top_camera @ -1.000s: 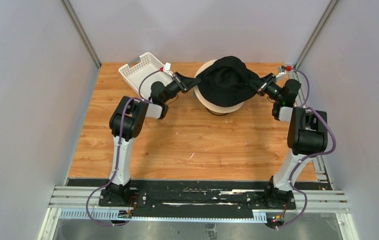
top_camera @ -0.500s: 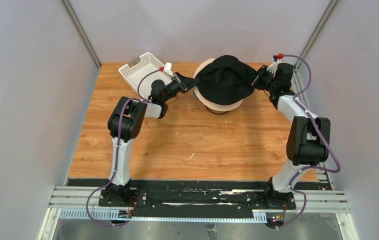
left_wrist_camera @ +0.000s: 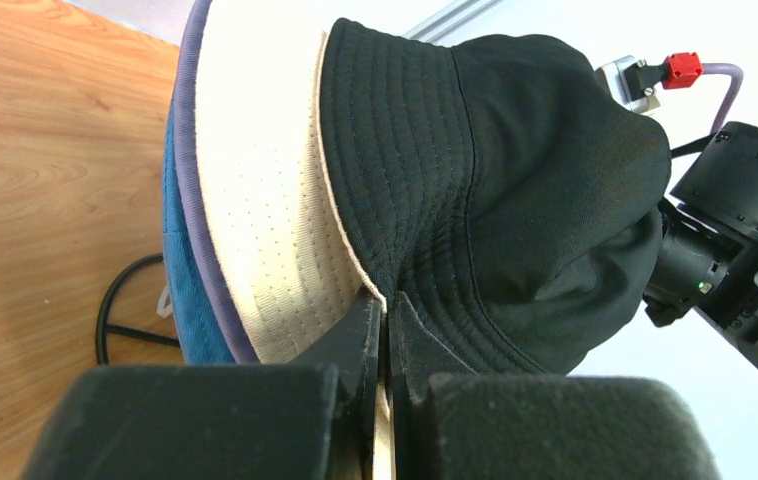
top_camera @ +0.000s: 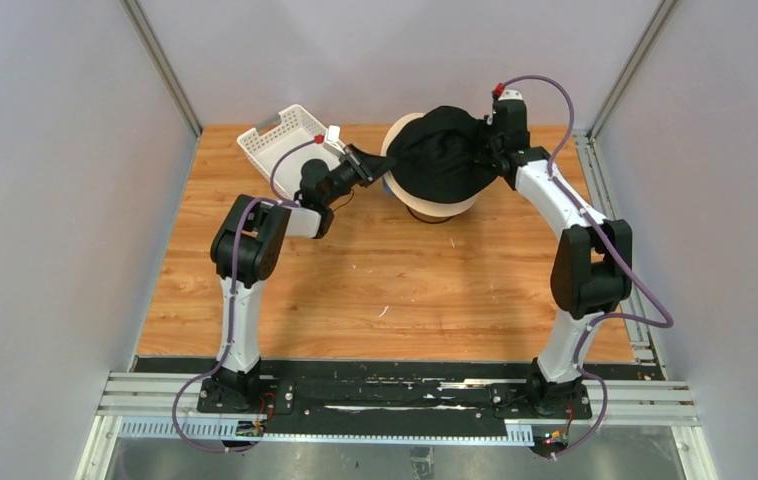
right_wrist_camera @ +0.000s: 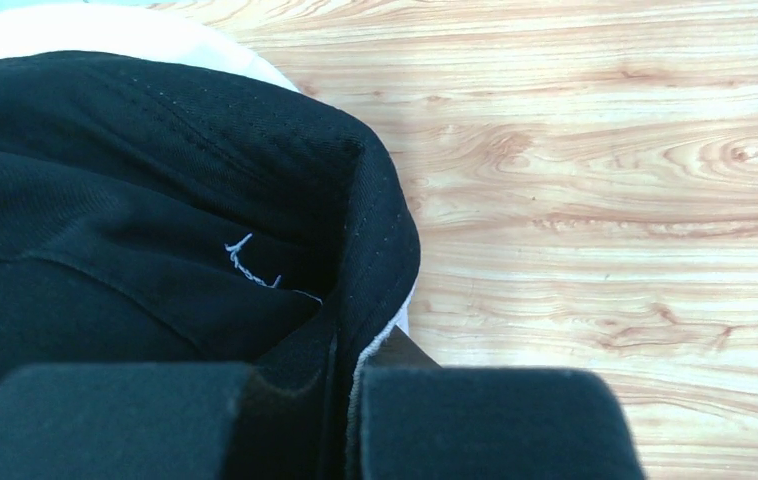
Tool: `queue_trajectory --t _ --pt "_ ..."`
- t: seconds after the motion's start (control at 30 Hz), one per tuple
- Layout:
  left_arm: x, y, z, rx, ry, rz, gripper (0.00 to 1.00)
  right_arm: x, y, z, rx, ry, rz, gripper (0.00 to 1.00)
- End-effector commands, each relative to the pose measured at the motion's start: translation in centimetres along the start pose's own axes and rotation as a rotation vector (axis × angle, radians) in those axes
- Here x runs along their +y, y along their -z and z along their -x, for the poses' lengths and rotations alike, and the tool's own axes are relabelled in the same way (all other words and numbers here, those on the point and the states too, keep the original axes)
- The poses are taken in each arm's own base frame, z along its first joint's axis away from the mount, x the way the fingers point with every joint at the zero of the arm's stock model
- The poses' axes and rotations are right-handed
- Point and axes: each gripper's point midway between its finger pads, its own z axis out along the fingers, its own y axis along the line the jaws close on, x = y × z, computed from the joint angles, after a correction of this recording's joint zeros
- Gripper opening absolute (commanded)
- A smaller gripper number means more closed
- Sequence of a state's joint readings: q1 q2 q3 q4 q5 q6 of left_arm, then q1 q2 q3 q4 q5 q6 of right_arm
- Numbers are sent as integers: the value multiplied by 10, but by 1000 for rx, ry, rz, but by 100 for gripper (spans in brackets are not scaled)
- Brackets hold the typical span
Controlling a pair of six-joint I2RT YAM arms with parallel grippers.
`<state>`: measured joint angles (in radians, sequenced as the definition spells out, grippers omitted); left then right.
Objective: Stack the hats
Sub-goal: Stack the hat on the hat.
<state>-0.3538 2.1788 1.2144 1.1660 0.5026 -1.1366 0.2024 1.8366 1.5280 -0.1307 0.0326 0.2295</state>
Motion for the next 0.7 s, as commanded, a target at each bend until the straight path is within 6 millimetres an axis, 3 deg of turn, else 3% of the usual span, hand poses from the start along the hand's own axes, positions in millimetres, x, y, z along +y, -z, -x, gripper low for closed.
queue_trajectory --t 0.0,0.37,0.67 --pt "58 21 -36 98 36 207 0 -24 -7 -115 370 151 -163 1" --pt "76 38 -51 113 66 285 0 -26 -12 -142 475 159 -161 1" --pt "88 55 -54 130 29 406 0 -6 -14 -157 545 121 -48 1"
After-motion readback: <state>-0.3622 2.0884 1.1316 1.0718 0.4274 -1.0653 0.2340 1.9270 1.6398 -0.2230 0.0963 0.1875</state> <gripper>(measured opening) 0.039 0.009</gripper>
